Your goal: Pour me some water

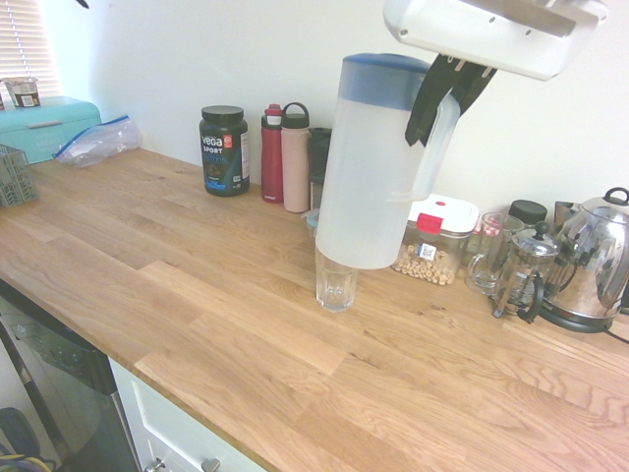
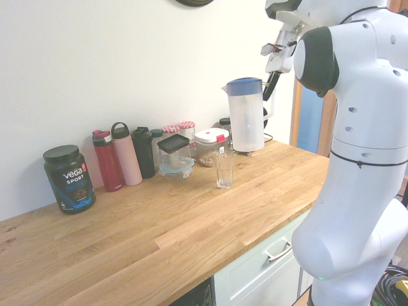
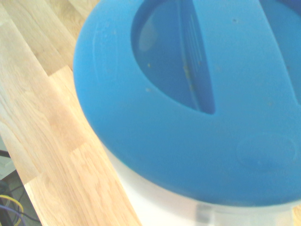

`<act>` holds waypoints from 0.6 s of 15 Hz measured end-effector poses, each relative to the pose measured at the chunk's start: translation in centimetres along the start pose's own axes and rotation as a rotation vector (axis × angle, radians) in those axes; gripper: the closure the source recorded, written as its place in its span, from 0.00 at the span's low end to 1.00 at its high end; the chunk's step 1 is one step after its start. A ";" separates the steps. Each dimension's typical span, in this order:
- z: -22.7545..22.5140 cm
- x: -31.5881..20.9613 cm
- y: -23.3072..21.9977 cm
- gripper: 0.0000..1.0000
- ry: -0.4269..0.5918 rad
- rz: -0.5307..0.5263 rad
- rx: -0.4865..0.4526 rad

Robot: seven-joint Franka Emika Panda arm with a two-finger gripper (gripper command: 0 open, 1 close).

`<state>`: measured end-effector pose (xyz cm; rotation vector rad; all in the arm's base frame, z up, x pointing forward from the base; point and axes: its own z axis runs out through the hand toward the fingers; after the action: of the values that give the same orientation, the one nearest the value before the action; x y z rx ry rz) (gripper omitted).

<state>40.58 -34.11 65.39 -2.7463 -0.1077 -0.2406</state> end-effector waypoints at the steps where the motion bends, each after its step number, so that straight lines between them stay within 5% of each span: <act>1: -0.2 -0.3 0.3 1.00 -0.001 0.008 -0.005; 5: 0.7 -0.9 1.8 1.00 -0.040 0.021 -0.044; 9: 6.6 -4.9 9.7 1.00 -0.089 0.054 -0.046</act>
<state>37.83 -40.81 54.98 -2.8016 -0.0518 -0.1075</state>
